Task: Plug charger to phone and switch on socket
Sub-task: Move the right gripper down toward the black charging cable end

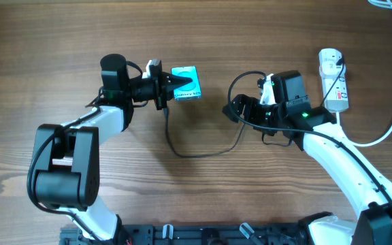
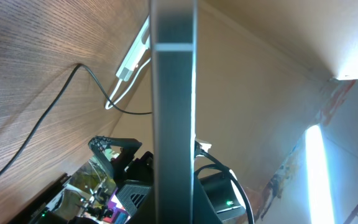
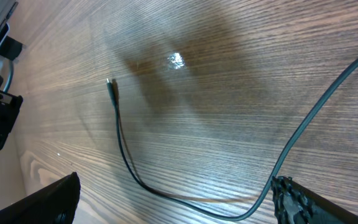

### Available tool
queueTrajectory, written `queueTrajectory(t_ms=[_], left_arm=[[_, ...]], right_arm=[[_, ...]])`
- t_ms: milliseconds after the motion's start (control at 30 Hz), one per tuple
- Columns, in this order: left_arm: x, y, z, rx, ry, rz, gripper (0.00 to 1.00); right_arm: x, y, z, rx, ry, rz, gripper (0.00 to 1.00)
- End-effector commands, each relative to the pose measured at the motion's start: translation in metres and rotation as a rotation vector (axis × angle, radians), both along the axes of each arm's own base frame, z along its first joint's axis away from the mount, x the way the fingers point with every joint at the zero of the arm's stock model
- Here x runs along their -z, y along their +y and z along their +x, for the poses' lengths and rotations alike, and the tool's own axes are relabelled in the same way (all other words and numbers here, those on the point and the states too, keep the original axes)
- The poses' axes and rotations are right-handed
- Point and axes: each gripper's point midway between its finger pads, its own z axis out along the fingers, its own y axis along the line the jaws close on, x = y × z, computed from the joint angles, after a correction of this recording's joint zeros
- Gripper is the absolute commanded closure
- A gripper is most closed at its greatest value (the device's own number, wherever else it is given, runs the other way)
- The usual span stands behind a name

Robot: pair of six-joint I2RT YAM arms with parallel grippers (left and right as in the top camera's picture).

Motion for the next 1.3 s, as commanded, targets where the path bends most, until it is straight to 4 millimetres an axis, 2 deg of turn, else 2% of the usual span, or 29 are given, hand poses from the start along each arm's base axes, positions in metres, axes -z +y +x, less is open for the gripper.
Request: queueTrajectory(t_ms=[0, 167, 333, 467, 633, 667, 700, 833, 933, 1100, 1267], left_arm=[[-0.005, -0.003, 0.001, 0.026, -0.014, -0.011, 0.96], [-0.005, -0.003, 0.001, 0.027, -0.018, -0.011, 0.96], [-0.006, -0.003, 0.001, 0.029, -0.043, -0.006, 0.96], [-0.006, 0.004, 0.004, 0.021, -0.096, 0.004, 0.96], [-0.012, 0.031, 0.011, -0.004, -0.138, -0.011, 0.96], [-0.015, 0.055, 0.017, -0.044, -0.148, -0.016, 0.96], [-0.015, 0.069, 0.021, -0.072, -0.154, -0.014, 0.96], [-0.018, 0.095, 0.025, -0.112, -0.178, -0.016, 0.96], [-0.021, 0.115, 0.027, -0.141, -0.202, -0.016, 0.96], [-0.022, 0.139, 0.029, -0.182, -0.209, -0.016, 0.96], [-0.023, 0.147, 0.027, -0.187, -0.226, -0.015, 0.96]], right_arm=[[-0.005, -0.002, 0.004, 0.004, -0.035, -0.010, 0.00], [-0.006, 0.001, 0.002, 0.002, -0.019, 0.011, 0.00], [-0.008, 0.005, 0.000, -0.071, -0.063, 0.002, 0.00], [-0.008, 0.013, -0.004, -0.116, -0.083, -0.010, 0.00], [-0.005, 0.035, -0.011, -0.190, -0.153, -0.097, 0.07], [-0.004, 0.055, -0.016, -0.228, -0.226, -0.174, 0.08], [-0.007, 0.067, -0.019, -0.247, -0.273, -0.204, 0.09], [-0.015, 0.088, -0.022, -0.269, -0.368, -0.235, 0.16], [-0.018, 0.103, -0.024, -0.296, -0.431, -0.253, 0.17], [-0.012, 0.126, -0.021, -0.341, -0.473, -0.314, 0.19], [-0.005, 0.157, -0.007, -0.378, -0.489, -0.415, 0.18]])
